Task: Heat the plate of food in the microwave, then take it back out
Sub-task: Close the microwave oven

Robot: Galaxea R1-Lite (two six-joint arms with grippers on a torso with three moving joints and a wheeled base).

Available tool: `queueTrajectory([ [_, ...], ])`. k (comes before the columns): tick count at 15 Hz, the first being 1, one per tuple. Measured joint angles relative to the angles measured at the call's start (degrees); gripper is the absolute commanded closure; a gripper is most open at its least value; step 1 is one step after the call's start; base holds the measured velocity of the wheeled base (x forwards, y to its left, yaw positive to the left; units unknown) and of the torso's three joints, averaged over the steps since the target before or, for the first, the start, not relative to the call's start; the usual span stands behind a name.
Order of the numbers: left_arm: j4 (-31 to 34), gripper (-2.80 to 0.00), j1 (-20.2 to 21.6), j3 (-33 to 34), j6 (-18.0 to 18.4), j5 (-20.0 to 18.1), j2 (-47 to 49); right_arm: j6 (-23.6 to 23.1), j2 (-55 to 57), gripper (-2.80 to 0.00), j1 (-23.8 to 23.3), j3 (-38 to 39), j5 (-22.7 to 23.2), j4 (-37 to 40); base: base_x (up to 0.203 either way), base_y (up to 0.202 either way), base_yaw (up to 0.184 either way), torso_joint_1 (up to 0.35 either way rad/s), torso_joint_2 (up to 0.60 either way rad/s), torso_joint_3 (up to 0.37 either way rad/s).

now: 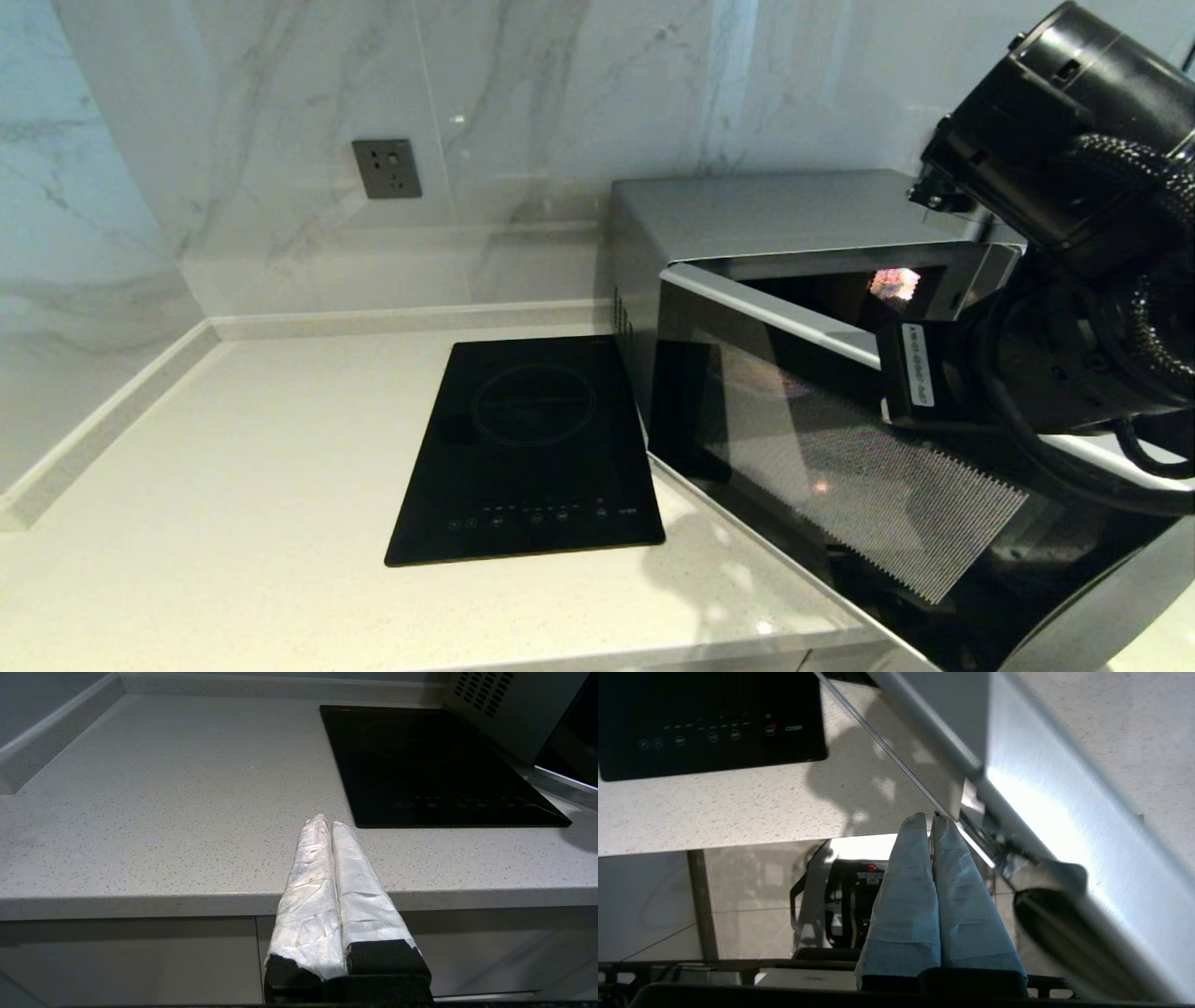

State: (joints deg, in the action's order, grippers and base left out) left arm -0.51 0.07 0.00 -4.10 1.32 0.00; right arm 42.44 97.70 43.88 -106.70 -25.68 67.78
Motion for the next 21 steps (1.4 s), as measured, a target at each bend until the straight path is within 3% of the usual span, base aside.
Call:
queueTrajectory([
  [5, 0.0, 0.00, 0.0, 0.0, 0.0, 0.0, 0.0, 0.0, -0.9, 0.00, -5.7, 2.4, 0.2, -1.6, 0.000, 0.000, 0.000, 0.000, 0.00, 0.000],
  [13, 0.0, 0.00, 0.0, 0.0, 0.0, 0.0, 0.0, -4.1, 2.4, 0.00, -20.4, 3.5, 0.5, -13.8, 0.000, 0.000, 0.000, 0.000, 0.00, 0.000],
  [21, 0.0, 0.00, 0.0, 0.0, 0.0, 0.0, 0.0, -5.5, 8.5, 0.00, -25.9, -3.4, 0.6, -17.1, 0.000, 0.000, 0.000, 0.000, 0.00, 0.000],
])
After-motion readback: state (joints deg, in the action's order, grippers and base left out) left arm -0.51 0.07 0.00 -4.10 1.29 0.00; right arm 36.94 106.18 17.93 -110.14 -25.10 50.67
